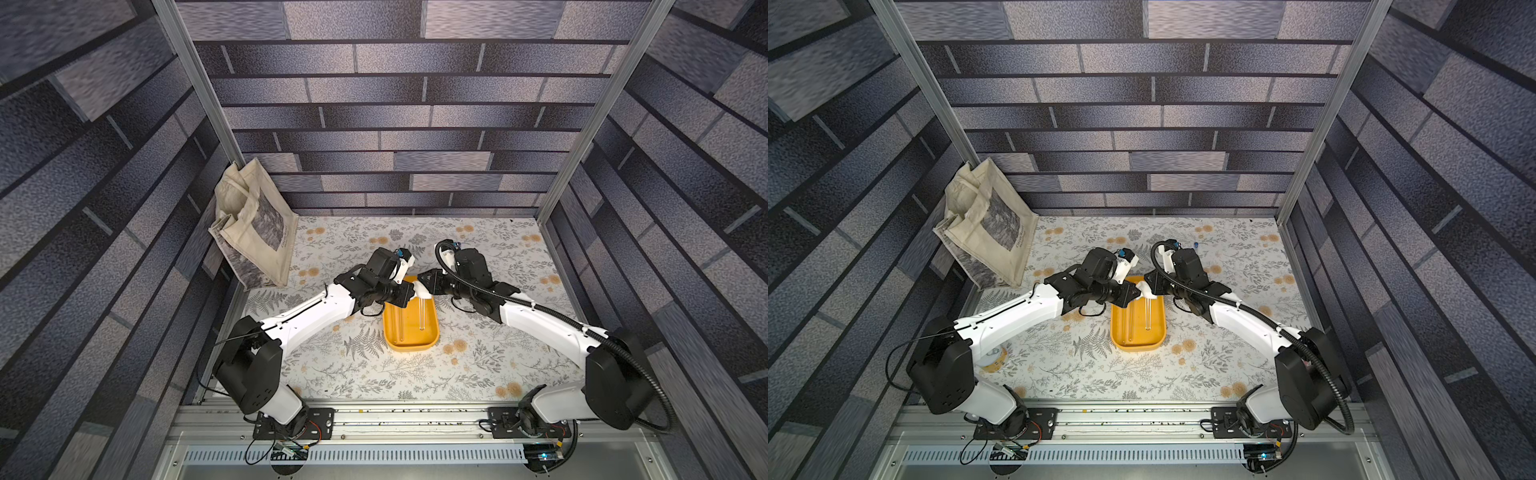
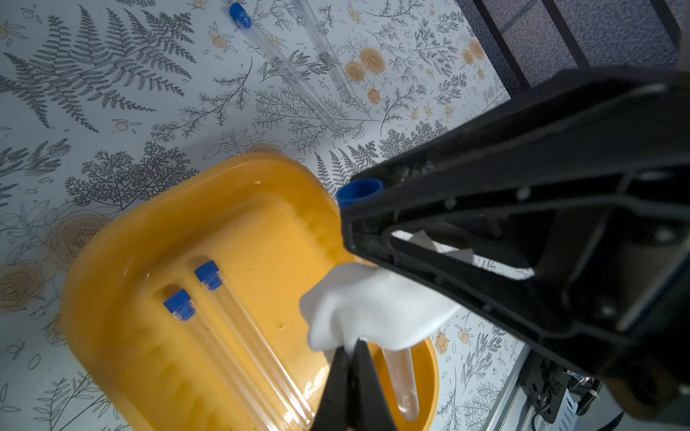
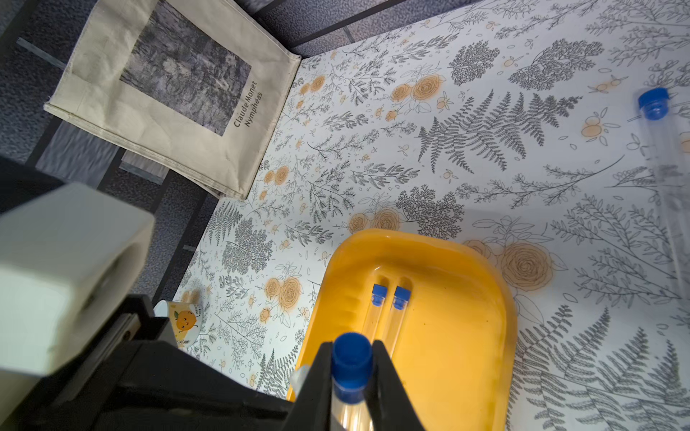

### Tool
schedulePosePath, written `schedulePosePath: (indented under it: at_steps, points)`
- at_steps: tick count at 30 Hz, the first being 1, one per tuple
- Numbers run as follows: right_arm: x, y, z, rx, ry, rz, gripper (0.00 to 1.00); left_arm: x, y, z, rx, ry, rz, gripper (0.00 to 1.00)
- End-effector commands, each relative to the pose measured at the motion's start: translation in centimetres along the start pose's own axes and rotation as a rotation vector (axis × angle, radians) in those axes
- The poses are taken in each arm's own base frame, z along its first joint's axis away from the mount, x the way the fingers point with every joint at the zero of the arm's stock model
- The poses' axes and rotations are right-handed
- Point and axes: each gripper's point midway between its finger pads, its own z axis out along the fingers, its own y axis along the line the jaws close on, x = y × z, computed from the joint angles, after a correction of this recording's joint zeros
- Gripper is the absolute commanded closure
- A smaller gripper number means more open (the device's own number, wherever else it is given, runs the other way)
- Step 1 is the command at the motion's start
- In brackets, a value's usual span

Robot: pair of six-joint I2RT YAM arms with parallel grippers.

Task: Wipe the exteriors of test tubes
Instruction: Wipe the dirt from the test tube.

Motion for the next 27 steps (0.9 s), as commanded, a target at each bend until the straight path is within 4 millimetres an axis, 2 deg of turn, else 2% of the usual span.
schedulePosePath:
  at_steps: [1, 9, 14, 20, 27]
  points:
    - [-1.1, 0.4, 0.1, -0.011, -0.018, -0.005, 0.79, 2.1, -0.5, 0.1, 0.007, 0.043, 0.020, 0.99]
    - [-1.7, 0.5, 0.3, -0.011, -0.023, -0.006, 0.80, 6.6, -1.6, 0.1, 0.028, 0.082, 0.000, 0.99]
    - [-1.6, 0.4, 0.5, -0.011, -0.017, -0.003, 0.82, 7.7, -1.4, -1.1, 0.009, 0.064, -0.016, 0.98]
    - [-1.3, 0.3, 0.7, -0.013, -0.009, 0.004, 0.82, 7.0, 0.1, -2.8, -0.046, 0.023, -0.039, 0.98]
    - [-1.1, 0.4, 0.0, -0.016, -0.007, 0.019, 0.82, 5.8, 1.3, -2.2, -0.061, 0.035, -0.035, 0.99]
